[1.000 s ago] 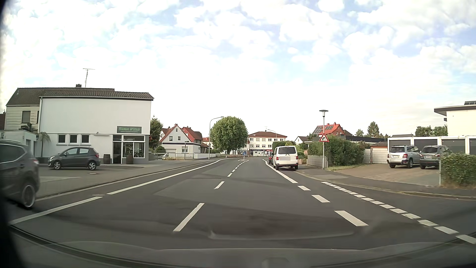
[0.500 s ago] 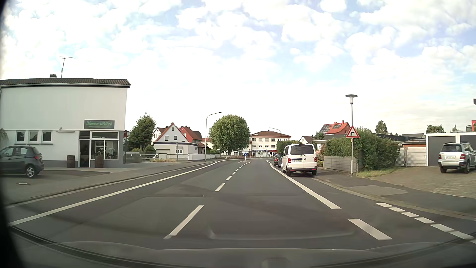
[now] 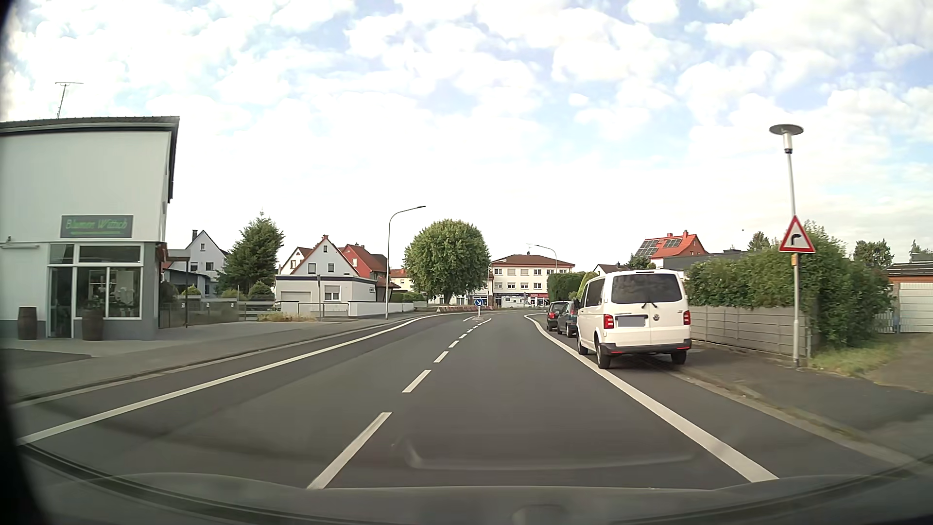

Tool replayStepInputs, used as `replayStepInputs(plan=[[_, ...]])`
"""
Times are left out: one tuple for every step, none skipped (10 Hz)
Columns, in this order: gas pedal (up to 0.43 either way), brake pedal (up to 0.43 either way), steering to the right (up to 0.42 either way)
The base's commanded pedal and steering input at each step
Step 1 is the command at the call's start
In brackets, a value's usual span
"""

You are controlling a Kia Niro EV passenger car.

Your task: Follow the waypoints while adhering to traffic rules and regulations

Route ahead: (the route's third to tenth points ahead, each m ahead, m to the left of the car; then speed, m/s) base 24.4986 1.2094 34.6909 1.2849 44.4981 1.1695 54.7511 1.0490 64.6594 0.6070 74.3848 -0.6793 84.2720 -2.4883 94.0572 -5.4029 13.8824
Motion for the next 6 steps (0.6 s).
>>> replayStepInputs(plan=[[0.067,0.03,0.004],[0.067,0.03,0.005],[0.067,0.03,0.008],[0.067,0.03,0.008],[0.067,0.03,0.009],[0.067,0.03,0.009]])
